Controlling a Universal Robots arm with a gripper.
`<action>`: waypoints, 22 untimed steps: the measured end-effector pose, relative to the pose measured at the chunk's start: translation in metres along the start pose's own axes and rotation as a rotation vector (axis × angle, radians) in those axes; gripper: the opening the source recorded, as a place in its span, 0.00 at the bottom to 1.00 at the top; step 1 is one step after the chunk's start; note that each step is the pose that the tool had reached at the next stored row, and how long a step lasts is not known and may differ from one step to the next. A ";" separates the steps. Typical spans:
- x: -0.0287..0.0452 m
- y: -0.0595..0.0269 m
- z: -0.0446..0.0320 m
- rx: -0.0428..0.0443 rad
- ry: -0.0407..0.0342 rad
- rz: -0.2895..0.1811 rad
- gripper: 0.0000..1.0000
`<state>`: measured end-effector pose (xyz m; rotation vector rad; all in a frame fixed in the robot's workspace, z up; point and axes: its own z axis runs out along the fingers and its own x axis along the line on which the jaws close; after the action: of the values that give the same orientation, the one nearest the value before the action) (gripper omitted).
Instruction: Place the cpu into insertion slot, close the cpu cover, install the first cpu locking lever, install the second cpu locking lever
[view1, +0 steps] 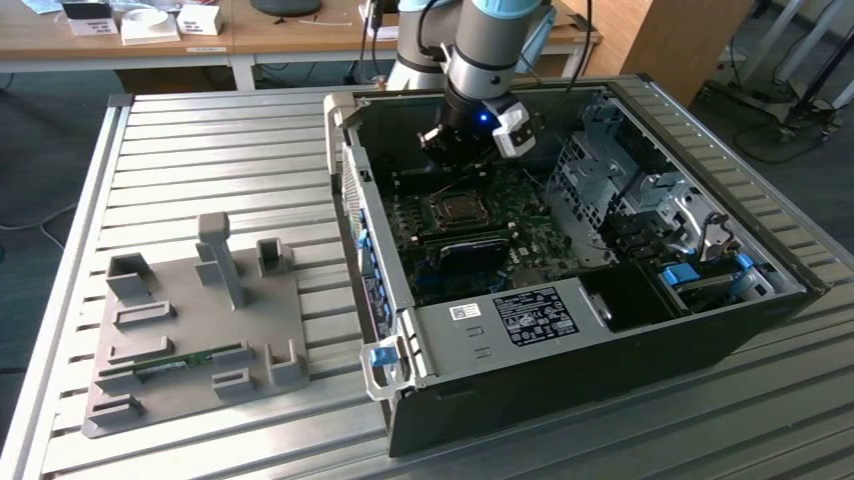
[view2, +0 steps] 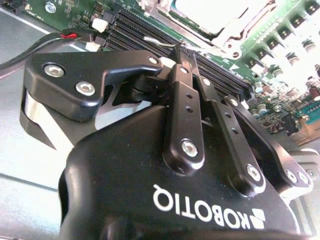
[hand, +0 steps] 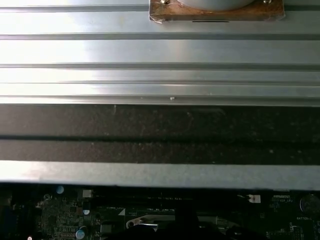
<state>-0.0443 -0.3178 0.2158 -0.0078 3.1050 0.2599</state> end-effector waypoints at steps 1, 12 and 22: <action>-0.0002 0.0000 0.0003 -0.0001 -0.0001 0.000 0.11; -0.0023 -0.0004 0.0030 -0.0002 -0.0002 0.000 0.11; -0.0025 -0.0017 0.0108 0.0000 -0.0001 0.000 0.11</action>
<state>-0.0415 -0.3177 0.2049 -0.0078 3.1049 0.2599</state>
